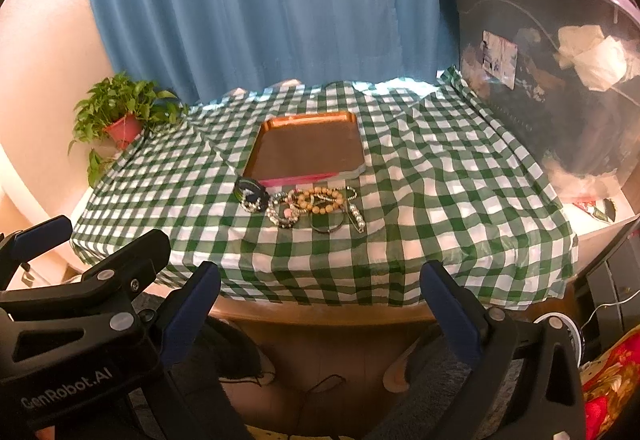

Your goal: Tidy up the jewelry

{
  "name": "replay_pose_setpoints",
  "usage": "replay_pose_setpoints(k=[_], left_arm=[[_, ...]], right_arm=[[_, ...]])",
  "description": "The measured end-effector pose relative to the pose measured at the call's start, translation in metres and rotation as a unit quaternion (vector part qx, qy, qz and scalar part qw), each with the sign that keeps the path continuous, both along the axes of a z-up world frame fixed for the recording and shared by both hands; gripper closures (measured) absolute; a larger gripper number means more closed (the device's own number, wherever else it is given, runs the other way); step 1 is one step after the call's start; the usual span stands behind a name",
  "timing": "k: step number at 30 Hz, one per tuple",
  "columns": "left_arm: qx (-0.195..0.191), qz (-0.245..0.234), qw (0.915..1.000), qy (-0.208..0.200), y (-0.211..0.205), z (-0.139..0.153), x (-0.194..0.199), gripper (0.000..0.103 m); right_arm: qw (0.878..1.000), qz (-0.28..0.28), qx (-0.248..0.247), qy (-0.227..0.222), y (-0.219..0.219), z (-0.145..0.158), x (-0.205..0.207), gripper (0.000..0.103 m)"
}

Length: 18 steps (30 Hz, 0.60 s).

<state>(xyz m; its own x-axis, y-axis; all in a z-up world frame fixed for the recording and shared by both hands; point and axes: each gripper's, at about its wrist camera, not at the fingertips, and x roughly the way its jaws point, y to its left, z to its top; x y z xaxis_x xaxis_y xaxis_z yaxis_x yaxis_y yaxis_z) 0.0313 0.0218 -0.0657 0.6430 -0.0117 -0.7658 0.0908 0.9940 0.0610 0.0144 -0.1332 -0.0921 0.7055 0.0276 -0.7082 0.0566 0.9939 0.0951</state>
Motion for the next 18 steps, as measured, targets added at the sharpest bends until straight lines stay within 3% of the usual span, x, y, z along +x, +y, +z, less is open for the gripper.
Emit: replay_pose_setpoints(k=[5, 11, 14, 16, 18], left_arm=[[-0.003, -0.013, 0.9999, 0.009, -0.006, -0.026, 0.022, 0.003], [-0.053, -0.043, 0.9977, 0.001, -0.002, -0.062, 0.051, 0.003], [-0.059, -0.059, 0.9965, -0.003, -0.004, -0.077, 0.072, 0.003], [-0.056, -0.064, 0.9964, 0.007, -0.005, -0.087, 0.089, 0.003], [-0.032, -0.034, 0.9988, 0.016, -0.001, -0.1, 0.111, 0.003]], right_arm=[[0.999, 0.011, 0.017, 0.034, -0.007, -0.023, 0.021, 0.004], [0.997, 0.056, 0.019, 0.045, -0.003, -0.048, 0.049, 0.007], [0.996, 0.081, 0.02, 0.044, -0.005, -0.058, 0.062, 0.015], [0.994, 0.094, 0.026, 0.047, -0.008, -0.065, 0.075, 0.018], [0.993, 0.099, 0.03, 0.05, -0.012, -0.076, 0.088, 0.019]])
